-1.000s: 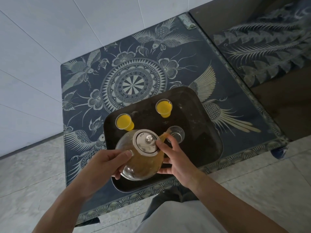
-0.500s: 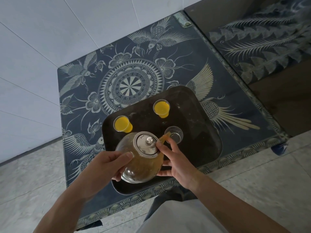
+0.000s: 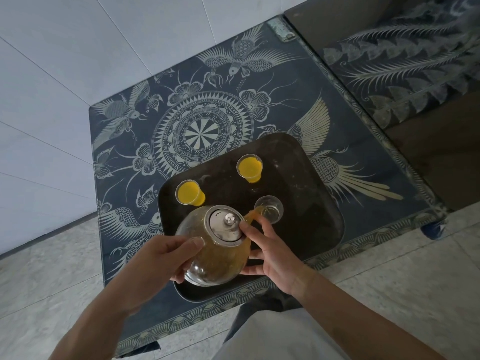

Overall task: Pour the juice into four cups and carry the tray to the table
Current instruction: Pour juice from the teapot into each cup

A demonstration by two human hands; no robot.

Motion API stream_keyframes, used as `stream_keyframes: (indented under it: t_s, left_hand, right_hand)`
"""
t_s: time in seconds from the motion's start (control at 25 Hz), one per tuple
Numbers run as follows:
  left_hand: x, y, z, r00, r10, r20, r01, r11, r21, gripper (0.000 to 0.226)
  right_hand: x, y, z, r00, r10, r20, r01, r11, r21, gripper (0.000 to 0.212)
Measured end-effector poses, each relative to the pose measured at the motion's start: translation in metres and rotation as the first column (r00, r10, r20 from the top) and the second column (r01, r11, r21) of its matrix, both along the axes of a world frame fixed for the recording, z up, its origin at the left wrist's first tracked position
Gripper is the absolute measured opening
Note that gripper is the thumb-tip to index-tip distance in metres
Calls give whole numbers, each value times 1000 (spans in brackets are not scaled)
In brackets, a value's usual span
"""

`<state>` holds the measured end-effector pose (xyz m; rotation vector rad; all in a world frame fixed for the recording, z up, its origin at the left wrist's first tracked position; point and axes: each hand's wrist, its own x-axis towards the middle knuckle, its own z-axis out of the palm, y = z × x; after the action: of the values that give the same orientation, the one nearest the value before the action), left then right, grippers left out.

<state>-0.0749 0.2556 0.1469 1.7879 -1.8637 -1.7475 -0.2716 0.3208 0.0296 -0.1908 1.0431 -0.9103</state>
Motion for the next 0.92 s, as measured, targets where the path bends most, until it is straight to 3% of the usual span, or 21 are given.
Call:
stream_keyframes:
  t_s: [0.52, 0.72, 0.92]
  left_hand:
    - [7, -4, 4, 1000, -11, 27, 12, 1000, -7, 59]
    - [12, -4, 6, 1000, -5, 30, 6, 1000, -20, 81]
    - [14, -7, 11, 999, -10, 32, 11, 1000, -20, 73]
  right_hand:
    - [6, -4, 4, 1000, -3, 13, 3, 1000, -7, 81]
    - [8, -5, 4, 1000, 18, 13, -18, 1000, -12, 78]
    - [10, -6, 4, 1000, 27, 14, -26, 1000, -14, 77]
